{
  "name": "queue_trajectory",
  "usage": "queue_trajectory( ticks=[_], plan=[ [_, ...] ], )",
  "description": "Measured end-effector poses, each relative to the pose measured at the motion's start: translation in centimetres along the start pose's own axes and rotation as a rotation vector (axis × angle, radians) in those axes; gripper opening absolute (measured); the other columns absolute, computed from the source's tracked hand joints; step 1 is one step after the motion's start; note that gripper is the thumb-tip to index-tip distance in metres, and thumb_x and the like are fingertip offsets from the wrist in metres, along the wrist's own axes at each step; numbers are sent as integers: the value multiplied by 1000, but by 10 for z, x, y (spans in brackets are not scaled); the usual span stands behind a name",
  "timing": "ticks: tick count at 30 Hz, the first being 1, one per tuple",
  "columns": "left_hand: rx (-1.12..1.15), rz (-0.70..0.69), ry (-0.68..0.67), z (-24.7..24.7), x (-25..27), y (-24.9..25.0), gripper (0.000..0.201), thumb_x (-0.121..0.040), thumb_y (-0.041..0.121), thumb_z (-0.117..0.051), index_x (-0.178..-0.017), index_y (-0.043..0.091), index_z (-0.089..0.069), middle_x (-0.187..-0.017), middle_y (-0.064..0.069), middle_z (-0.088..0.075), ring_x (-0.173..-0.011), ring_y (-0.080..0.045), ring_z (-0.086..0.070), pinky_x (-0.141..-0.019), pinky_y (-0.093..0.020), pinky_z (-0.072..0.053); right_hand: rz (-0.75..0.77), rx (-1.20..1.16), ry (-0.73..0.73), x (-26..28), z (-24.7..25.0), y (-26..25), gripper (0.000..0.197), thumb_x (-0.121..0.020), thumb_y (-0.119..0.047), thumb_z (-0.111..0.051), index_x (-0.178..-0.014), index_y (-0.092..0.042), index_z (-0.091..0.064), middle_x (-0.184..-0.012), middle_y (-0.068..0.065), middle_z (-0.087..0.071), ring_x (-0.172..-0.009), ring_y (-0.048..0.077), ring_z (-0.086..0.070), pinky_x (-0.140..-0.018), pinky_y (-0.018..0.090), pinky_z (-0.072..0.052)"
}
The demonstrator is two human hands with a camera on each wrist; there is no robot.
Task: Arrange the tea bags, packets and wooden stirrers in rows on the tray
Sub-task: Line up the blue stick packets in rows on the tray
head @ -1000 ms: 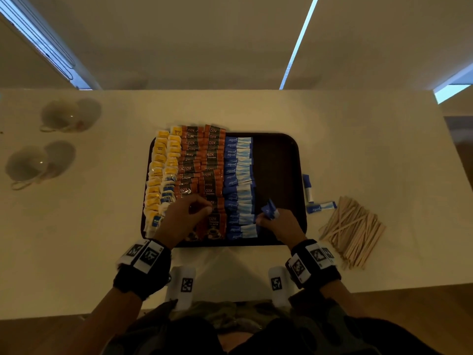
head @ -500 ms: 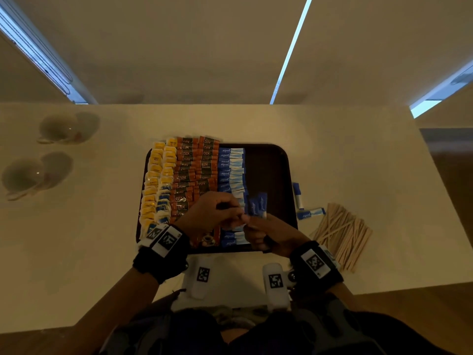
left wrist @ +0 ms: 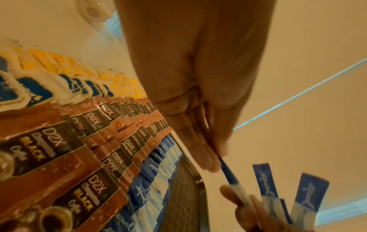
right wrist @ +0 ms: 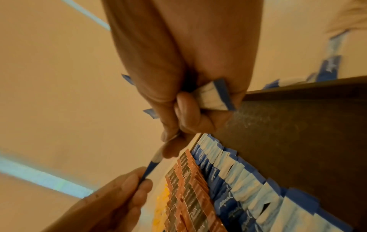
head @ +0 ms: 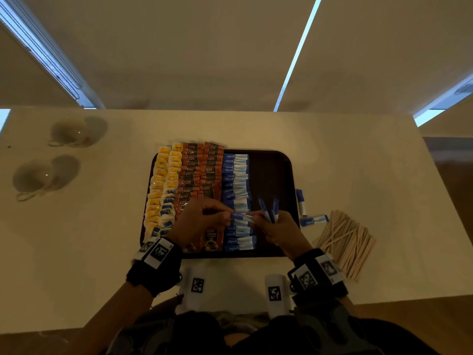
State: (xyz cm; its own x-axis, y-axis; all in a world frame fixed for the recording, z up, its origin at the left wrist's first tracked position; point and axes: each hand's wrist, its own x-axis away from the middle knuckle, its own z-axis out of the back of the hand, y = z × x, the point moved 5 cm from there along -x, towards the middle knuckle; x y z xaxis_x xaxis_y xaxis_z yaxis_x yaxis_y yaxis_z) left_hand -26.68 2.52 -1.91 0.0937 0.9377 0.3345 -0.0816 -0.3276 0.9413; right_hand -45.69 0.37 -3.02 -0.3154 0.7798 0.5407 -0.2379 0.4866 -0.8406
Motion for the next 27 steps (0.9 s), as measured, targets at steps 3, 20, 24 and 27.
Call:
queue_trajectory(
  ticks=[3,20,24,27],
  plan=[
    [34,21,71,4,-2,-9,15,-81,1,-67,-95,8,-66,-81,-7,-72,-73,-22,-70,-65,-26,-57,28,58,55,-4,-2,5,14,-91,-12,-59,-97,-6,-70,-75,5,-68,-68,22,-57,-52,20,-43],
    [-151,113,250,54,6,-43,17,-81,12,-70,-93,22,-64,-84,-2,-67,-71,-12,-66,-61,-23,-53,-83,329,360,-85,28,7,15,-82,-15,-71,-94,-6,-74,-97,13,-69,-91,20,-60,-79,30,-45],
    [-185,129,260,61,10,-47,14,-83,11,-68,-96,16,-64,-75,5,-63,-61,2,-60,-53,-14,-46,-138,439,233,-107,16,1,18,-82,-13,-71,-96,-1,-73,-102,16,-69,-90,20,-59,-76,26,-41],
    [-198,118,259,65,12,-50,14,-83,12,-68,-95,17,-64,-82,2,-65,-68,0,-61,-58,-15,-47,-150,448,192,-112,11,1,18,-81,-10,-72,-96,1,-72,-102,17,-69,-95,24,-62,-76,25,-42]
  ],
)
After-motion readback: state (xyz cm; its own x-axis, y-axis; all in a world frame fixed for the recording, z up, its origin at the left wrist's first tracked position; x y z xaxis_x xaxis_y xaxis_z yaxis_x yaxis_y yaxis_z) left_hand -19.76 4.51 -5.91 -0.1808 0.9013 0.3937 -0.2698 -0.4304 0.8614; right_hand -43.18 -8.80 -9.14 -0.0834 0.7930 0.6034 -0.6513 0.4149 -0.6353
